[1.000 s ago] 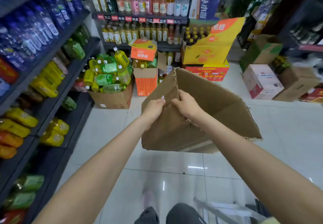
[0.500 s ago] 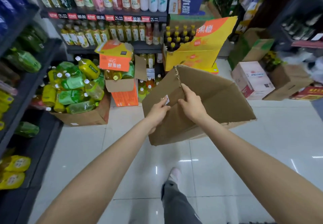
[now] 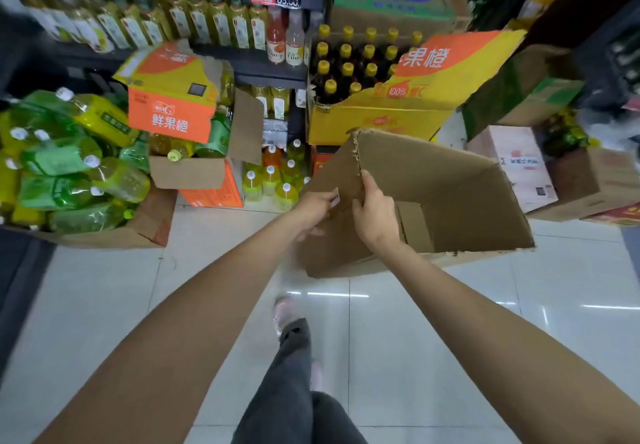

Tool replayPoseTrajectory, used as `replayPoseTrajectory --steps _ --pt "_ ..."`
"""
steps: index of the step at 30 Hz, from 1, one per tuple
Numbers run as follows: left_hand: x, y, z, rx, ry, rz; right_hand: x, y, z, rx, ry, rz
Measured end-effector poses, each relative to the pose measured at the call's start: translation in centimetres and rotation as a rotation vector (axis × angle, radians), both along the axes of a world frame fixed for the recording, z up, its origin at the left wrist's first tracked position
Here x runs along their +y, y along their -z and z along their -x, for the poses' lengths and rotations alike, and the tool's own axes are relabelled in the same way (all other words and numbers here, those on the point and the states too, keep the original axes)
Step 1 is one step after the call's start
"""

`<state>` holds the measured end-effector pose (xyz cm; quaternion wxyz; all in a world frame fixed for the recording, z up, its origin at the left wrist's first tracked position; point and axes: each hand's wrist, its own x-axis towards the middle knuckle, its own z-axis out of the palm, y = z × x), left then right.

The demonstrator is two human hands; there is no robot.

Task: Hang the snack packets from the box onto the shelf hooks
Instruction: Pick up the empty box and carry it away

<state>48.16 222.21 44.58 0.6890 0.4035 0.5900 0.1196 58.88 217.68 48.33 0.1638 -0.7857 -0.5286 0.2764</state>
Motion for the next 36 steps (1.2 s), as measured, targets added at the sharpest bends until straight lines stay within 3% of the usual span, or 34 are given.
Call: replayPoseTrajectory --steps 11,23,30,36 --pt "10.8 10.7 -2.3 -0.058 -0.114 0.171 10.3 10.6 -1.4 0.056 0.035 0.06" --pt "13.5 19.4 -3.1 -0.032 -0.151 0.256 14.4 20.6 -1.7 0.068 -0.026 0.124" --pt "14.8 23.4 -3.4 -0.007 -0.265 0.166 17.3 25.8 -2.8 0.325 -0.081 0.3" --pt "14.6 26.4 -2.7 0.002 -0.201 0.148 18.5 30.4 -2.6 0.627 -0.001 0.452"
